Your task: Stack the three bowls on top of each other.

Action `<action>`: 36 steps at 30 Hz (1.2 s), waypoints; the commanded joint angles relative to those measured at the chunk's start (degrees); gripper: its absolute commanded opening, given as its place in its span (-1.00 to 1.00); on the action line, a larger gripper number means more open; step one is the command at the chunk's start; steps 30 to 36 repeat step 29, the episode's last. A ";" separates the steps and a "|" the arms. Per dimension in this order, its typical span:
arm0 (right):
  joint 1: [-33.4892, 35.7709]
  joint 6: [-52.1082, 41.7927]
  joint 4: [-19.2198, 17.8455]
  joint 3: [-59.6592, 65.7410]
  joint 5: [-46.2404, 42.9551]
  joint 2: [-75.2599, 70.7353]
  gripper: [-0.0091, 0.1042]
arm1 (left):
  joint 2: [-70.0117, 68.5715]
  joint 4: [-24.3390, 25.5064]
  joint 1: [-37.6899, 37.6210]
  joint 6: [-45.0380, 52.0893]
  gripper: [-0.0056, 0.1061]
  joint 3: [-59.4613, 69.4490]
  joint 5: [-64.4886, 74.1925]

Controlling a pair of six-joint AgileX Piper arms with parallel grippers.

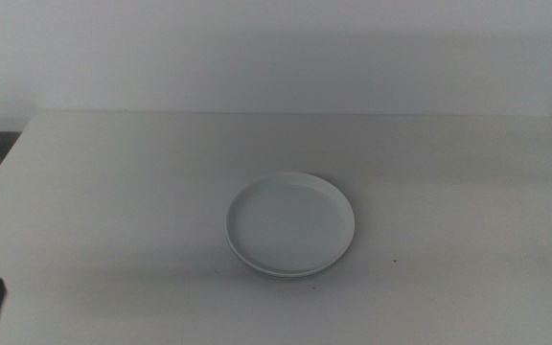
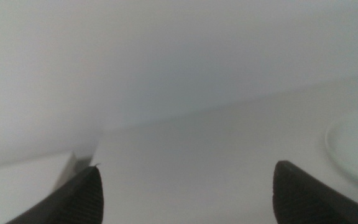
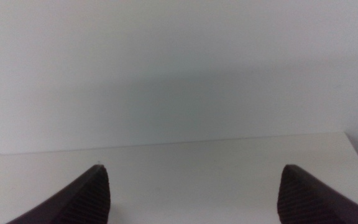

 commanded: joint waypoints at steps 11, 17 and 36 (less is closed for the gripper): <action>-6.40 -0.14 -0.69 32.51 -5.84 -30.45 0.78 | -0.17 -3.55 0.09 -0.05 0.78 7.11 -7.73; -8.17 -0.14 -1.82 38.02 0.55 -38.59 0.78 | -0.17 -4.27 0.09 -0.05 0.78 7.11 -7.23; -8.17 -0.14 -1.71 38.02 -1.78 -38.59 0.78 | -0.17 -3.61 0.09 -0.05 0.78 7.11 -7.50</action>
